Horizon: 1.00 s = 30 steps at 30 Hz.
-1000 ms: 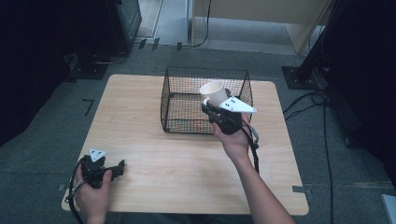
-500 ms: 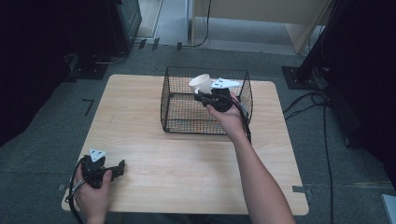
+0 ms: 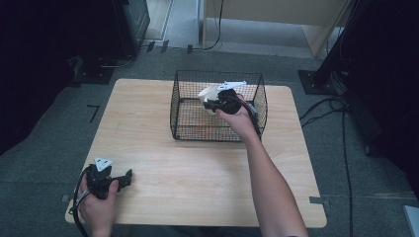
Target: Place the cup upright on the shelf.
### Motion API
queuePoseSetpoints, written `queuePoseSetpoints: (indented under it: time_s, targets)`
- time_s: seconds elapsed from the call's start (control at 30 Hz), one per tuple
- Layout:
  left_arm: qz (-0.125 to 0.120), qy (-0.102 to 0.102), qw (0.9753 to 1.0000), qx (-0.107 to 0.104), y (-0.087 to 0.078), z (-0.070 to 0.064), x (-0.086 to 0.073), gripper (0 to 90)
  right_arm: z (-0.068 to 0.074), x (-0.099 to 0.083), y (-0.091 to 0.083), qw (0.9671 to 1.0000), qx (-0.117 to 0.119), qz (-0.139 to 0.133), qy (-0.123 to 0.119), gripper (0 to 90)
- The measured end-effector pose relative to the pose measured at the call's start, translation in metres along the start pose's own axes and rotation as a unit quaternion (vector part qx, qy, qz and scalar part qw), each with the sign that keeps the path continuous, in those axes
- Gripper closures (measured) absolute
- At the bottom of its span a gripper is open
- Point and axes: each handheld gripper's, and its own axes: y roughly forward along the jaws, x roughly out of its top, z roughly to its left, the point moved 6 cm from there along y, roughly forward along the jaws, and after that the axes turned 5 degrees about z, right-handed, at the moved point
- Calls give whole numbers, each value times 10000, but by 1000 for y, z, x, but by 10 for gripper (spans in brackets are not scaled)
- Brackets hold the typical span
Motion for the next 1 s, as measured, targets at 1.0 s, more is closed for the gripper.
queuePoseSetpoints:
  time_s: [1.0]
  targets:
    - [-15, 19, 10000, -13, 0, 0, 0, 23, -17, -21, -9, 9886, -535, 887, 1090, 822]
